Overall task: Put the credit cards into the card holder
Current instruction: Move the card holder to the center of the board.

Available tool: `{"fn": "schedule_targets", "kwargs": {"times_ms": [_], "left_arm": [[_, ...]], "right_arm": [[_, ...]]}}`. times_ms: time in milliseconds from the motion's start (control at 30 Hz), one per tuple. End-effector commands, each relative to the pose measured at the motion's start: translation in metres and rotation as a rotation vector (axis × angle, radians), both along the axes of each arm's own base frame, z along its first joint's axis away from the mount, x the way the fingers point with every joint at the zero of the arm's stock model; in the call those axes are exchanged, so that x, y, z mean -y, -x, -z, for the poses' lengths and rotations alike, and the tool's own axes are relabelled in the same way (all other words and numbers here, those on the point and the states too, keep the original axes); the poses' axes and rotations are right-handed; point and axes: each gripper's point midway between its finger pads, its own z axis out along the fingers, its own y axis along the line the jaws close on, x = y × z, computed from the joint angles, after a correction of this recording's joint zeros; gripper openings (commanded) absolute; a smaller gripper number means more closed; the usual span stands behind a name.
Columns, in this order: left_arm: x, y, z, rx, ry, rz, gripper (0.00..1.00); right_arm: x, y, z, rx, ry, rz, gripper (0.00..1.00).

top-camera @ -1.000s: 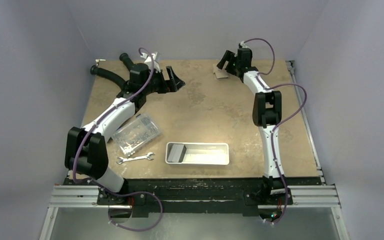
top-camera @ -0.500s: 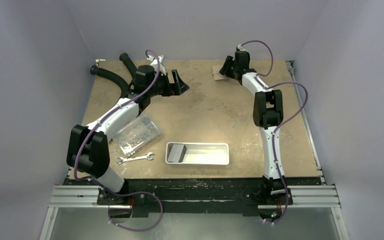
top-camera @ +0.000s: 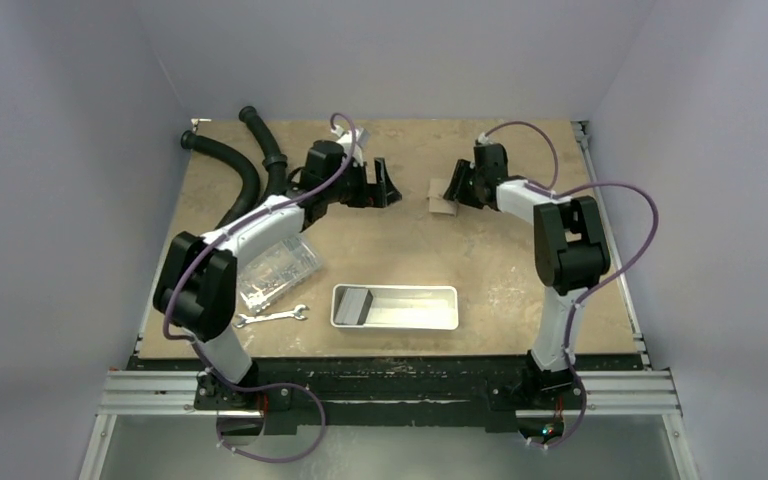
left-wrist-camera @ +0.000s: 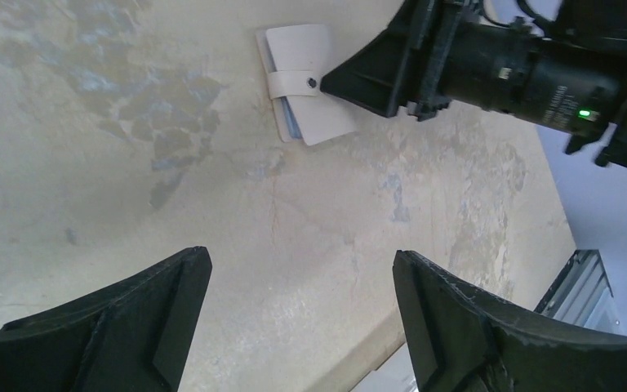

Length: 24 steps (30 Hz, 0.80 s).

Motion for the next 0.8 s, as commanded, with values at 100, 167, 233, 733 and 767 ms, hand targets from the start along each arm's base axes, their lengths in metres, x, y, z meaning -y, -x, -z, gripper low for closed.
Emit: {"fn": "schedule_targets", "kwargs": {"times_ms": [100, 167, 233, 733, 767], "left_arm": [[0.057, -0.002, 0.029, -0.113, 0.113, 0.048, 0.81], [0.073, -0.009, 0.035, -0.142, 0.153, 0.050, 0.75], [0.088, -0.016, 0.041, -0.158, 0.179, 0.047, 0.65], [0.127, -0.063, 0.117, -0.267, 0.183, 0.006, 0.11], [0.126, -0.064, 0.120, -0.270, 0.178, 0.002, 0.10]], "right_arm": [[0.024, 0.043, -0.004, -0.034, 0.086, 0.025, 0.69], [0.028, 0.042, -0.017, -0.015, 0.101, 0.039, 0.70], [0.025, 0.040, -0.037, 0.034, 0.080, 0.033, 0.70], [-0.033, 0.020, -0.060, 0.150, -0.189, -0.174, 0.42], [-0.033, 0.019, -0.057, 0.148, -0.192, -0.177, 0.42]]}}
